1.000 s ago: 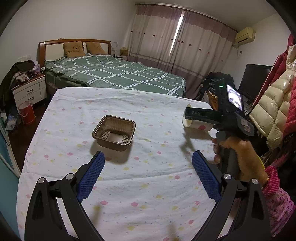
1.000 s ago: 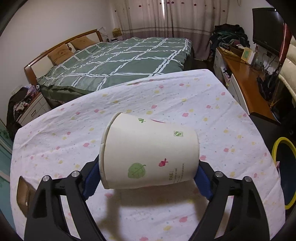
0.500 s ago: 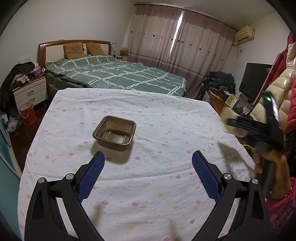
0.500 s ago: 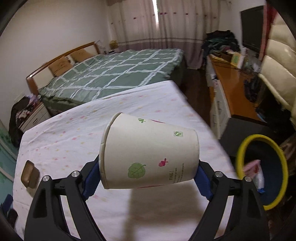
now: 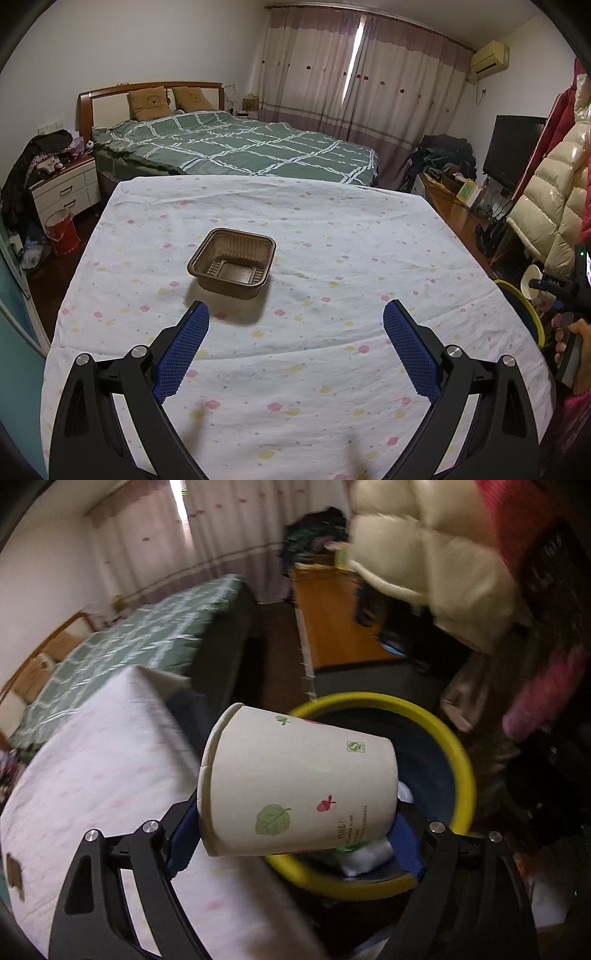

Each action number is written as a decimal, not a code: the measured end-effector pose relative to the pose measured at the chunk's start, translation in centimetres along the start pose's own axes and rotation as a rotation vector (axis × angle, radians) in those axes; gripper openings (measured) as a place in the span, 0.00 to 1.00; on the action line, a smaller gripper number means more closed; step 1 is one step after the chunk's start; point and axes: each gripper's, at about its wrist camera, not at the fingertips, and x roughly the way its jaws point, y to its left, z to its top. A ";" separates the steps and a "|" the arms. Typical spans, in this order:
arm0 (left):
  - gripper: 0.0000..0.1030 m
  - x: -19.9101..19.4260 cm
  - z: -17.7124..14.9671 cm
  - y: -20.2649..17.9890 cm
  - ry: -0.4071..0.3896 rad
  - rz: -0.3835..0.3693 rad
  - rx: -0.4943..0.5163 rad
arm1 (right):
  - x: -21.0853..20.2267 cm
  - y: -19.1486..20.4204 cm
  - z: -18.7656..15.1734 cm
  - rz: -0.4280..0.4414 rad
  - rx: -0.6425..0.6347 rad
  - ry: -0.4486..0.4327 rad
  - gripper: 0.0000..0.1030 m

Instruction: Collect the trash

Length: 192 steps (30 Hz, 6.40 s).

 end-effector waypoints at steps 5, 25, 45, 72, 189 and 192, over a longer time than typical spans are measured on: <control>0.91 0.3 -0.1 -0.1 0.008 0.016 0.010 | 2.7 -2.8 0.7 -0.032 0.059 0.056 0.79; 0.91 2.4 -0.2 0.1 0.085 0.051 0.020 | -3.2 5.0 -3.9 0.060 -0.153 -0.167 0.83; 0.91 10.8 5.8 3.7 0.284 0.102 0.079 | -4.4 4.8 -4.5 0.096 -0.137 -0.217 0.91; 0.68 9.8 6.1 -1.7 0.277 0.039 0.175 | -3.3 4.5 -4.3 0.112 -0.123 -0.167 0.91; 0.95 -23.5 -9.5 -16.2 -0.185 0.142 0.098 | -24.1 -5.3 -13.8 0.385 -0.418 -0.289 0.93; 0.95 -23.5 -9.5 -16.2 -0.183 0.142 0.095 | -24.0 -5.3 -13.8 0.388 -0.418 -0.286 0.93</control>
